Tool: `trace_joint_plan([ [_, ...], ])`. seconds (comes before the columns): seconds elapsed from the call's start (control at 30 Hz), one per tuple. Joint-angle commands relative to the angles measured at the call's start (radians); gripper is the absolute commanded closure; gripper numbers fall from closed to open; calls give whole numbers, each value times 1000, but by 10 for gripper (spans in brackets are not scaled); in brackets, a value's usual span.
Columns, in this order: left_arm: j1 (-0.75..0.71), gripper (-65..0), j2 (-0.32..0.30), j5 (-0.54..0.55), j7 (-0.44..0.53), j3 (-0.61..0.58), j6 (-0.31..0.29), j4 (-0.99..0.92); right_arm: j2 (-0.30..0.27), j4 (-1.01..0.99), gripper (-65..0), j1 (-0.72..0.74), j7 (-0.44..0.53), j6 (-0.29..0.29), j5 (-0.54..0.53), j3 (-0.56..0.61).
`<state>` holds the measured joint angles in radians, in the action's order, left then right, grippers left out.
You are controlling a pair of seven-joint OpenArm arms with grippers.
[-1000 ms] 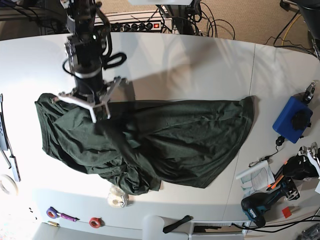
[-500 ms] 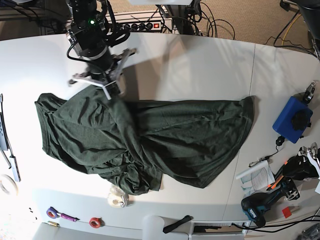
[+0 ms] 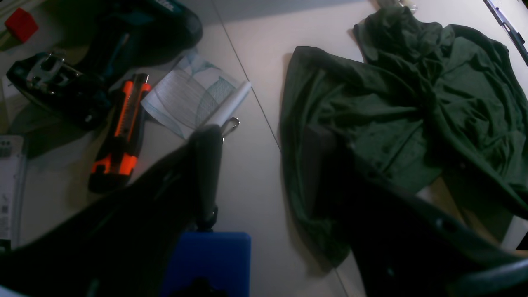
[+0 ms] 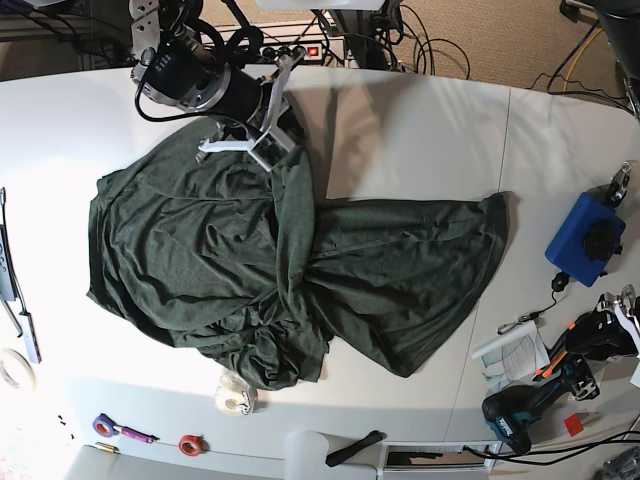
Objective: Layout the t-shirt on the table in an organized manner, then fold the t-shirt properly
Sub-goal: 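Pull the grasped hem with the right gripper toward the shirt's opposite edge, then lower the right gripper onto the shirt middle and press the fabric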
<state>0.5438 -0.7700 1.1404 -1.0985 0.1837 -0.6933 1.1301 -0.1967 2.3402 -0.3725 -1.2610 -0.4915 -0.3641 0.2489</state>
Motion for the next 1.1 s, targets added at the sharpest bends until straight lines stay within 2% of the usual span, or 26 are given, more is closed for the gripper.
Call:
trace_joint_plan([
  [0.0, 30, -309, -23, 19, 25, 8, -5, 13, -3, 16, 0, -6, 13, -1, 16, -2],
  [0.1, 30, -309, -23, 19, 26, 8, -5, 13, -3, 16, -15, -15, 38, -1, 93, -2],
  [0.2, 30, -309, -23, 18, 53, 8, -5, 13, -3, 16, -248, -7, 139, 1, 175, -2],
  [0.23, 34, -309, -24, 12, 74, 8, -5, 13, -2, 16, -295, 5, 187, 2, 206, -2],
  [0.27, 40, -309, -24, -4, 100, 9, -5, 13, -2, 16, -303, 19, 233, 15, 235, -2],
  [0.37, 69, -309, -29, -63, 183, 9, -5, 13, 1, 16, -302, 80, 375, 123, 310, -2],
  [0.5, 117, -309, -31, -101, 195, 9, -5, 13, 36, 16, -303, 193, 401, 241, 424, -2],
  [0.57, 137, -309, -31, -101, 195, 9, -5, 13, 73, -26, -302, 252, 411, 245, 441, -2],
  [0.73, 154, -309, -31, -103, 209, 9, -5, 13, 145, -371, -302, 426, 435, 245, 440, -2],
  [0.9, 153, -309, -31, -171, 209, 9, -5, 13, 173, -711, -302, 590, 432, 246, 443, -2],
  [1.07, 149, -309, -30, -176, 210, 9, -5, 13, 203, -902, -302, 685, 433, 245, 443, 0],
])
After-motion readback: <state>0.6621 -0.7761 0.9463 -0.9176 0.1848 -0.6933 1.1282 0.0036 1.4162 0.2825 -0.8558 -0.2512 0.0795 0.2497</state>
